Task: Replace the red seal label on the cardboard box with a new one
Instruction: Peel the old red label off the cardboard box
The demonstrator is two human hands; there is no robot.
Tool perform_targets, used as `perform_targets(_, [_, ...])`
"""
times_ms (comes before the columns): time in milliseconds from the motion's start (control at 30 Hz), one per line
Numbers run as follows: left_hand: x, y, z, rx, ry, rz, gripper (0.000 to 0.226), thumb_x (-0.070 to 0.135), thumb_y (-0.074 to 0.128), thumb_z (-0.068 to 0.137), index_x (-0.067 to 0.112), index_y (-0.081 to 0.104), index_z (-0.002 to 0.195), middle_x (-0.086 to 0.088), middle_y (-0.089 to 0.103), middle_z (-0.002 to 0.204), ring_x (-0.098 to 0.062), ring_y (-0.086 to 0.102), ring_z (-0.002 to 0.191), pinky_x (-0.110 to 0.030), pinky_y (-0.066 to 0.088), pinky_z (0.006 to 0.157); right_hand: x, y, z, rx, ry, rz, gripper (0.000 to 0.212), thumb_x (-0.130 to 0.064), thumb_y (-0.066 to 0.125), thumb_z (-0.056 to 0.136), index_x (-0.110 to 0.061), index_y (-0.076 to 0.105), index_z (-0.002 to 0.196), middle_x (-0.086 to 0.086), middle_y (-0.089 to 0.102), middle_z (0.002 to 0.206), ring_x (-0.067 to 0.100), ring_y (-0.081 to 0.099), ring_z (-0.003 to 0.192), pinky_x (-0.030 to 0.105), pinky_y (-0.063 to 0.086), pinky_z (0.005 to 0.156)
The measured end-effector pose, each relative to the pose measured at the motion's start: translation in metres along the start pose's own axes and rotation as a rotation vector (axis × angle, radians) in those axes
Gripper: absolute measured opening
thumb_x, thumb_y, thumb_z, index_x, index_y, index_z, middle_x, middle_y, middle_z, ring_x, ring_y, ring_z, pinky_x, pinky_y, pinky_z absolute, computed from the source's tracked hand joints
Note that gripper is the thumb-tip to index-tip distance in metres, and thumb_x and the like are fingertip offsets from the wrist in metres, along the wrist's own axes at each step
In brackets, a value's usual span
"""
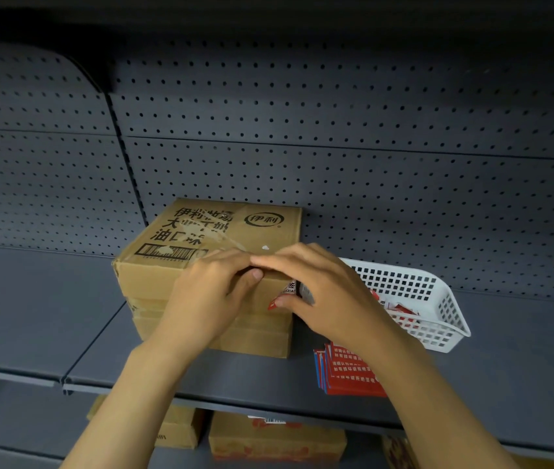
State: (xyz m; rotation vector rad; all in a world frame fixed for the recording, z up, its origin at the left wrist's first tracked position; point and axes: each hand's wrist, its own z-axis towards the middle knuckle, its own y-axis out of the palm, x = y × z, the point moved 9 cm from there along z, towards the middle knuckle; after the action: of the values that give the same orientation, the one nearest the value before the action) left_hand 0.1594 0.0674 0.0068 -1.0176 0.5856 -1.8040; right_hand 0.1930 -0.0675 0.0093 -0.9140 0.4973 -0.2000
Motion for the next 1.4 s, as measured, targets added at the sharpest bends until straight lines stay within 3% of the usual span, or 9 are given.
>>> perform_targets(67, [0.000,0.000,0.000,-0.001,-0.001,-0.025,0.017,0.027,0.064,0.095,0.034,0.074,0.107,0.017,0.072,0.099,-0.007,0.064,0.094,-0.025,0.044,0.078,-0.003,-0.004,0.001,0.082,-0.047,-0.127,0.036,-0.029,0.086,0.077,-0.035,0.076,0.111,-0.010,0.067,0.113,0.014,0.055,0.107,0.031,0.046,0.087])
perform_targets(200, [0.000,0.000,0.000,0.002,-0.012,-0.031,0.018,0.029,0.063,0.095,0.037,0.073,0.108,0.020,0.071,0.102,-0.002,0.061,0.096,-0.022,0.040,0.078,-0.001,-0.006,0.000,0.120,-0.074,-0.182,0.013,-0.032,0.089,0.070,-0.030,0.078,0.076,-0.007,0.071,0.105,0.013,0.054,0.103,0.030,0.041,0.081])
perform_targets(433, [-0.001,0.001,-0.001,-0.009,-0.012,-0.021,0.017,0.033,0.061,0.097,0.038,0.072,0.108,0.020,0.072,0.106,-0.005,0.063,0.101,-0.026,0.048,0.081,-0.003,-0.025,-0.005,0.071,-0.099,-0.152,0.008,-0.027,0.086,0.068,-0.029,0.079,0.066,-0.009,0.075,0.104,0.015,0.060,0.105,0.034,0.044,0.084])
perform_targets(667, [0.000,0.001,0.000,-0.025,-0.025,-0.011,0.018,0.030,0.061,0.096,0.038,0.072,0.109,0.020,0.072,0.110,-0.005,0.063,0.106,-0.022,0.044,0.082,0.019,-0.054,-0.014,0.023,0.082,-0.009,0.016,-0.021,0.089,0.073,-0.031,0.077,0.069,-0.022,0.068,0.108,0.003,0.056,0.103,0.040,0.051,0.089])
perform_targets(867, [0.002,0.002,0.006,-0.099,-0.083,-0.051,0.021,0.036,0.057,0.097,0.038,0.071,0.112,0.019,0.071,0.113,-0.007,0.063,0.109,-0.032,0.050,0.092,0.008,-0.092,-0.017,0.108,0.105,0.109,0.014,-0.020,0.085,0.077,-0.029,0.075,0.074,-0.022,0.071,0.105,0.005,0.062,0.115,0.020,0.045,0.100])
perform_targets(1000, [0.011,-0.006,0.012,-0.088,-0.160,-0.266,0.044,0.060,0.040,0.095,0.037,0.071,0.115,0.020,0.070,0.117,-0.004,0.062,0.114,-0.035,0.048,0.102,0.006,-0.096,-0.018,0.079,0.202,0.133,0.025,-0.023,0.085,0.079,-0.042,0.069,0.075,-0.018,0.065,0.108,-0.003,0.058,0.114,0.000,0.038,0.092])
perform_targets(1100, [0.036,-0.015,0.014,-0.075,-0.142,-0.499,0.047,0.068,0.047,0.089,0.037,0.073,0.113,0.019,0.071,0.114,0.004,0.063,0.110,-0.021,0.048,0.095,-0.001,-0.096,-0.015,0.032,0.220,0.095,0.018,-0.029,0.078,0.085,-0.043,0.068,0.085,-0.018,0.059,0.109,0.000,0.058,0.112,0.008,0.042,0.091])
perform_targets(1233, [0.078,-0.023,0.012,-0.169,-0.102,-0.783,0.038,0.042,0.071,0.073,0.025,0.076,0.107,0.012,0.080,0.097,0.004,0.073,0.091,-0.010,0.052,0.081,-0.015,-0.102,-0.011,0.010,0.215,0.067,0.024,-0.036,0.072,0.090,-0.049,0.060,0.106,-0.016,0.062,0.104,0.000,0.058,0.110,0.031,0.049,0.097])
perform_targets(1400, [0.088,-0.030,0.014,-0.062,-0.092,-0.820,0.015,0.024,0.080,0.074,0.021,0.081,0.088,0.006,0.081,0.079,-0.005,0.076,0.074,-0.018,0.058,0.074,-0.027,-0.106,-0.010,0.001,0.231,0.102,0.067,-0.029,0.079,0.085,-0.061,0.039,0.129,-0.015,0.072,0.087,-0.002,0.057,0.114,0.022,0.042,0.098])
